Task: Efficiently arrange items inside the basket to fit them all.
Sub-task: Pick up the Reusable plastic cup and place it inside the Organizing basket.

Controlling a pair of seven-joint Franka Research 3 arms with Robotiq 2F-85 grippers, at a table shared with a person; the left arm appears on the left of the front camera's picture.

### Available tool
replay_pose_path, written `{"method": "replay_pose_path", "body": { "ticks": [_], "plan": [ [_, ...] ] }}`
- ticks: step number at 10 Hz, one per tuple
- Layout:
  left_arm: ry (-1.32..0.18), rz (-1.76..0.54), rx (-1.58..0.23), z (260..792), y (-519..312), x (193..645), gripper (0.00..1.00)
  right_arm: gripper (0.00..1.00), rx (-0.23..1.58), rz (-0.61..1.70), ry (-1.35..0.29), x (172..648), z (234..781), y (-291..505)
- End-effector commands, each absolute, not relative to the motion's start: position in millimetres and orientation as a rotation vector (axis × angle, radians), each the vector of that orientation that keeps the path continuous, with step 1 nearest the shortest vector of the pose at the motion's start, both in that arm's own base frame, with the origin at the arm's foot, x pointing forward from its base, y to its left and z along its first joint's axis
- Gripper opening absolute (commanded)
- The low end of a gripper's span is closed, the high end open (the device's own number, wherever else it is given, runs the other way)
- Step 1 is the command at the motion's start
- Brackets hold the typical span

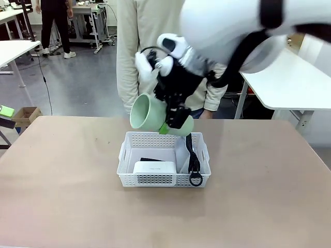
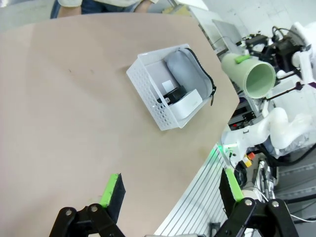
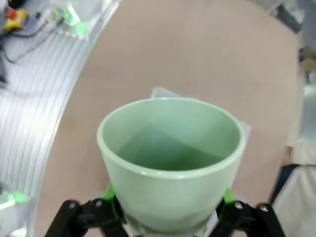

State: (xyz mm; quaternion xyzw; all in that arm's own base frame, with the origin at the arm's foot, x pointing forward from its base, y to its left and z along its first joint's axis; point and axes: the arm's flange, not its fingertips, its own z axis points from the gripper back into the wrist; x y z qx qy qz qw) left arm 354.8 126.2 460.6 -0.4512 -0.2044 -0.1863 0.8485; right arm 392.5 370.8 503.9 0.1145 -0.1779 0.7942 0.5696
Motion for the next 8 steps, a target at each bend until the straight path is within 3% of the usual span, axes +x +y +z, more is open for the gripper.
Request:
{"method": "replay_pose_path", "body": {
  "ticks": [1, 5, 8],
  "plan": [
    [-0.433, -0.394, -0.954, 462, 126, 351, 1.00, 0.87, 0.313, 1.840, -0.467, 382, 520, 354],
    [-0.433, -0.394, -0.954, 462, 126, 351, 1.00, 0.87, 0.328, 1.829, -0.404, 409, 500, 383],
    [-0.433, -0.394, -0.954, 462, 126, 351, 1.00, 0.87, 0.394, 1.606, -0.326, 453, 483, 408]
  ]
}}
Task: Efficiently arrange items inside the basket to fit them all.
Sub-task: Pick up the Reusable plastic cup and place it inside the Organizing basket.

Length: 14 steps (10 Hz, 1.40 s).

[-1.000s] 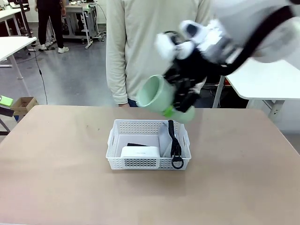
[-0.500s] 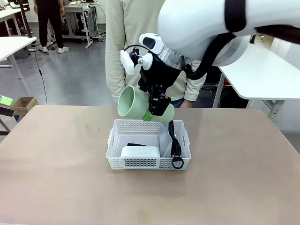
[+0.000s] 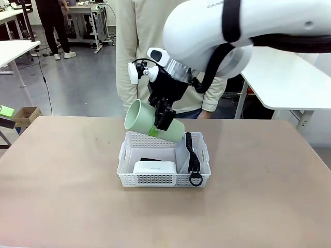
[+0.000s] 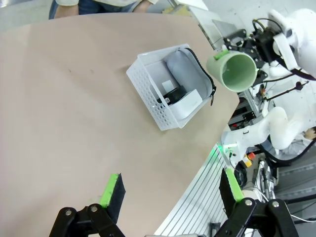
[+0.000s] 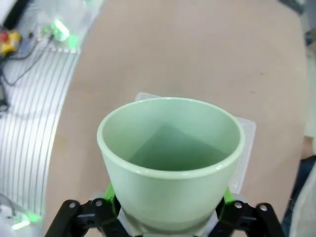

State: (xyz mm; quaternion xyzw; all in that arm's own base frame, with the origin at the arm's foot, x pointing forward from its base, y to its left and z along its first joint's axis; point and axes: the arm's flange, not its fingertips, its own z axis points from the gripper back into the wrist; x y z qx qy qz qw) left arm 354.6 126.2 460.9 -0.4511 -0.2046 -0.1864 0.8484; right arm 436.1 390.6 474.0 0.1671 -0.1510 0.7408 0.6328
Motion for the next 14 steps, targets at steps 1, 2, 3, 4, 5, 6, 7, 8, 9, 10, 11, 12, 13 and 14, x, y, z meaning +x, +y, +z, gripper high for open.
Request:
{"method": "replay_pose_path", "body": {
  "ticks": [1, 2, 3, 4, 5, 6, 7, 8, 9, 10, 11, 12, 13, 14],
  "plan": [
    [-0.433, -0.394, -0.954, 462, 126, 351, 1.00, 0.87, 0.426, 1.578, -0.313, 465, 473, 415],
    [-0.433, -0.394, -0.954, 462, 126, 351, 1.00, 0.87, 0.418, 1.535, -0.294, 478, 462, 421],
    [-0.433, -0.394, -0.954, 462, 126, 351, 1.00, 0.87, 0.391, 1.476, -0.267, 489, 453, 425],
    [-0.433, -0.394, -0.954, 462, 126, 351, 1.00, 0.87, 0.375, 1.443, -0.232, 499, 442, 429],
    [-0.433, -0.394, -0.954, 462, 126, 351, 1.00, 0.87, 0.354, 1.417, -0.194, 507, 429, 431],
    [-0.433, -0.394, -0.954, 462, 126, 351, 1.00, 0.87, 0.310, 1.409, -0.180, 513, 419, 432],
    [-0.433, -0.394, -0.954, 462, 126, 351, 1.00, 0.87, 0.276, 1.445, -0.157, 518, 410, 435],
    [-0.433, -0.394, -0.954, 462, 126, 351, 1.00, 0.87, 0.271, 1.472, -0.137, 520, 403, 435],
    [-0.433, -0.394, -0.954, 462, 126, 351, 1.00, 0.87, 0.264, 1.481, -0.099, 522, 396, 433],
    [-0.433, -0.394, -0.954, 462, 126, 351, 1.00, 0.87, 0.220, 1.480, -0.066, 523, 389, 432],
    [-0.433, -0.394, -0.954, 462, 126, 351, 1.00, 0.87, 0.175, 1.497, -0.050, 521, 381, 434],
    [-0.433, -0.394, -0.954, 462, 126, 351, 1.00, 0.87, 0.166, 1.512, -0.059, 518, 377, 436],
    [-0.433, -0.394, -0.954, 462, 126, 351, 1.00, 0.87, 0.142, 1.509, -0.069, 515, 375, 438],
    [-0.433, -0.394, -0.954, 462, 126, 351, 1.00, 0.87, 0.108, 1.493, -0.056, 512, 372, 440]
  ]
}}
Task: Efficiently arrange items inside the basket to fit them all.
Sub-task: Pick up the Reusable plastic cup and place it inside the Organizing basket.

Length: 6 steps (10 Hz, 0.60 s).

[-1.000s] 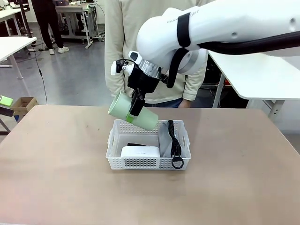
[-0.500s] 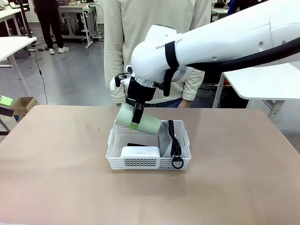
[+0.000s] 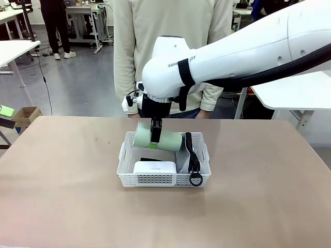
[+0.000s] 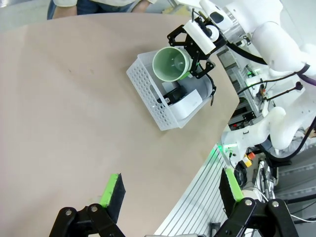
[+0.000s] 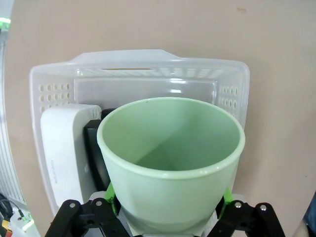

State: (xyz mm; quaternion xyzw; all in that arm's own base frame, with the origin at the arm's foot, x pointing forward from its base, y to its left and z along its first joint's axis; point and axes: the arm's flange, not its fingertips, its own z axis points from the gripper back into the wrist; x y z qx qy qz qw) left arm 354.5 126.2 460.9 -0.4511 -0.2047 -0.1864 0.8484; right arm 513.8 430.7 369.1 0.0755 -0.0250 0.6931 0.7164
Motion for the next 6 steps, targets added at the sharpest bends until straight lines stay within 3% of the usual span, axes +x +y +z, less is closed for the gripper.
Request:
{"method": "replay_pose_path", "body": {
  "ticks": [1, 6],
  "plan": [
    [-0.433, -0.394, -0.954, 462, 126, 351, 1.00, 0.87, 0.086, 1.484, -0.053, 509, 369, 445],
    [-0.433, -0.394, -0.954, 462, 126, 351, 1.00, 0.87, -0.025, 1.449, -0.034, 502, 360, 460]
  ]
}}
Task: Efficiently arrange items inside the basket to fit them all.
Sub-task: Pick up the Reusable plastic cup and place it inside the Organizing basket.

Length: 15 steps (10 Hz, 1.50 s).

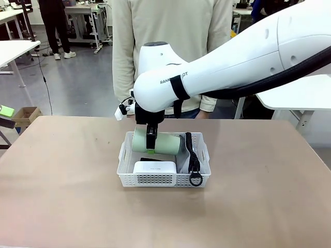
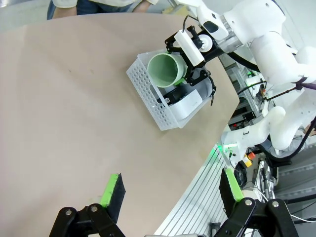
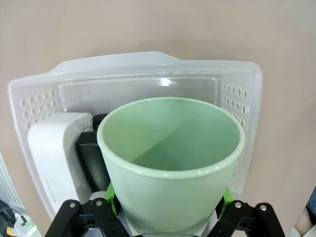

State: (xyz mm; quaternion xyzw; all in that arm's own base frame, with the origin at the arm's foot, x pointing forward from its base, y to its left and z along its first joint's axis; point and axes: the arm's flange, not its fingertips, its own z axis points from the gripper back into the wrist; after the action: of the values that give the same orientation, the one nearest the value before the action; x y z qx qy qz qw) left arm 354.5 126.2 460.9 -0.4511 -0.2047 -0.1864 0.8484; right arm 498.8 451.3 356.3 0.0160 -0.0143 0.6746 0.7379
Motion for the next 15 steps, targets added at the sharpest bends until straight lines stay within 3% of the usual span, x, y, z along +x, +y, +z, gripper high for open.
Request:
{"method": "replay_pose_path", "body": {
  "ticks": [1, 5, 6, 7, 15],
  "plan": [
    [-0.433, -0.394, -0.954, 462, 126, 351, 1.00, 0.87, -0.018, 1.475, -0.037, 503, 360, 461],
    [-0.433, -0.394, -0.954, 462, 126, 351, 1.00, 0.87, -0.055, 1.477, -0.034, 502, 360, 461],
    [-0.433, -0.394, -0.954, 462, 126, 351, 1.00, 0.97, -0.054, 1.480, -0.034, 502, 359, 461],
    [-0.433, -0.394, -0.954, 462, 126, 351, 1.00, 1.00, -0.062, 1.496, -0.036, 501, 359, 461],
    [-0.433, -0.394, -0.954, 462, 126, 351, 1.00, 1.00, -0.071, 1.495, -0.095, 492, 379, 448]
  ]
}}
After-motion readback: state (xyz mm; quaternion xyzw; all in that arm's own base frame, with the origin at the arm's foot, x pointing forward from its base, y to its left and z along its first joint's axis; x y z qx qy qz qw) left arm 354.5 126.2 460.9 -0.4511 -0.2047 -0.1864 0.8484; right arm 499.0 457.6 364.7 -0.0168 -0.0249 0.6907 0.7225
